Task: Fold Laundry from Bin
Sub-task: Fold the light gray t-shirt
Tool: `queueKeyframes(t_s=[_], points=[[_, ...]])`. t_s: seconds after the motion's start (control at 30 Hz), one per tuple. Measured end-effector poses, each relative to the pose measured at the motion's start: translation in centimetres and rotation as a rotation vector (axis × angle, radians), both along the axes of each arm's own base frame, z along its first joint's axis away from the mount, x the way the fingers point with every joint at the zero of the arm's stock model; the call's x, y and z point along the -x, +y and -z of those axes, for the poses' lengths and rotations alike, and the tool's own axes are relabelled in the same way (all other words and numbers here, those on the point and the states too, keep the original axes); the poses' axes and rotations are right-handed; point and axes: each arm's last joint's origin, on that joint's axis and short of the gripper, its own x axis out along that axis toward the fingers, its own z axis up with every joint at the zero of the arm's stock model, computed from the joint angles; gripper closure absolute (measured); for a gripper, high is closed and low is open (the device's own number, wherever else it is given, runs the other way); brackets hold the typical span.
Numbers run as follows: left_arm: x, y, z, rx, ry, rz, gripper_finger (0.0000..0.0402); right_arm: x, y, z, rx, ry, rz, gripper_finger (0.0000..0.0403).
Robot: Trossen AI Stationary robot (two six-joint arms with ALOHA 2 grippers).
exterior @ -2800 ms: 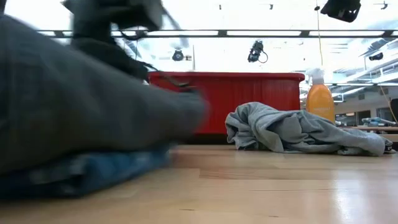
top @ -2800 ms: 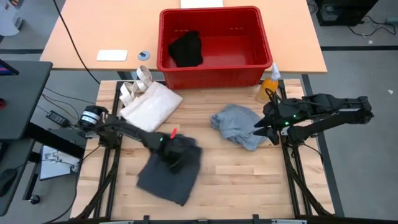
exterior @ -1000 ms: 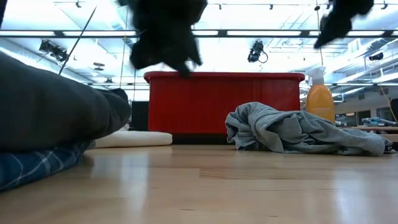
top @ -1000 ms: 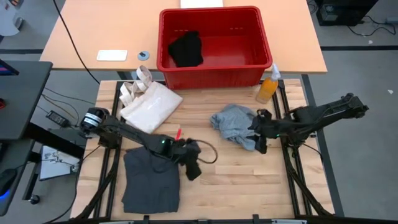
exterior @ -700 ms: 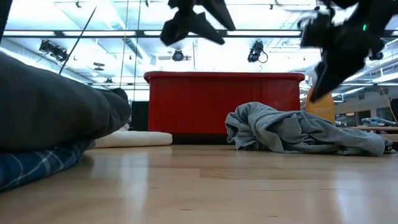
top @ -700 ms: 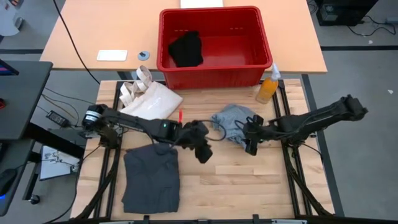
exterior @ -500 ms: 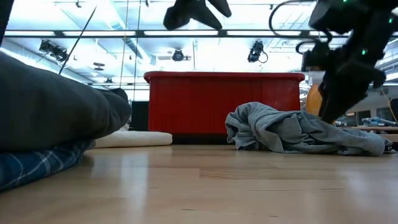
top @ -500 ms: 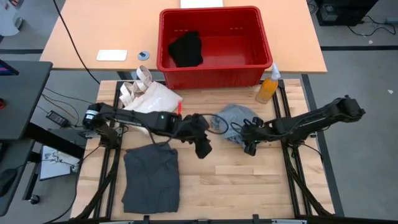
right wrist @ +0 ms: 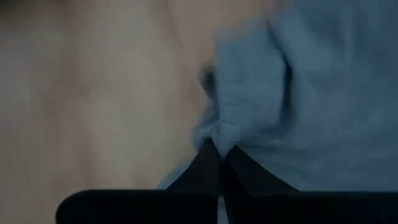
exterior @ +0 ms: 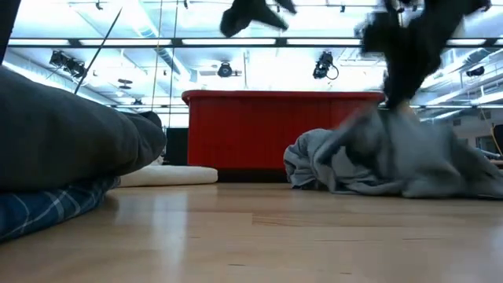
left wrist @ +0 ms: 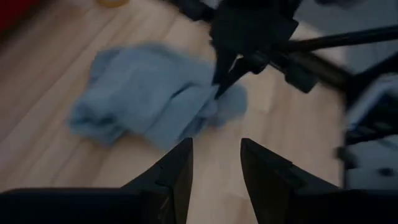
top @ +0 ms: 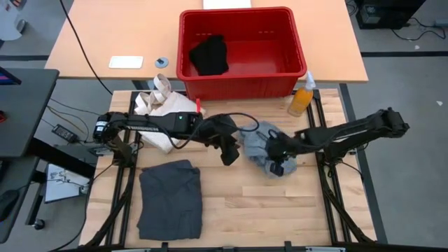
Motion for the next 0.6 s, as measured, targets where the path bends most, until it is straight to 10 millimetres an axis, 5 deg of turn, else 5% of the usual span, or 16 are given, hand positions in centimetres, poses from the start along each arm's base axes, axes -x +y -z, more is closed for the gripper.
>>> queueKeyframes(t_s=[0.17, 0.3, 0.6], points=[[-0.2, -0.3, -0.1, 0.022, -0.019, 0.067, 0.0263, -0.7, -0.4, -7.6, -0.055, -0.256, 0.054, 0.0393], [-0.2, -0.4, -0.1, 0.051, -0.023, 0.096, 0.0263, -0.9, -1.2, -11.7, -0.027, -0.395, 0.137, 0.0393], [-0.4, -1.8, -0.3, 0.11, -0.053, 0.098, 0.0263, -1.4, -2.4, -14.1, -0.062, -0.574, 0.281, 0.0393]])
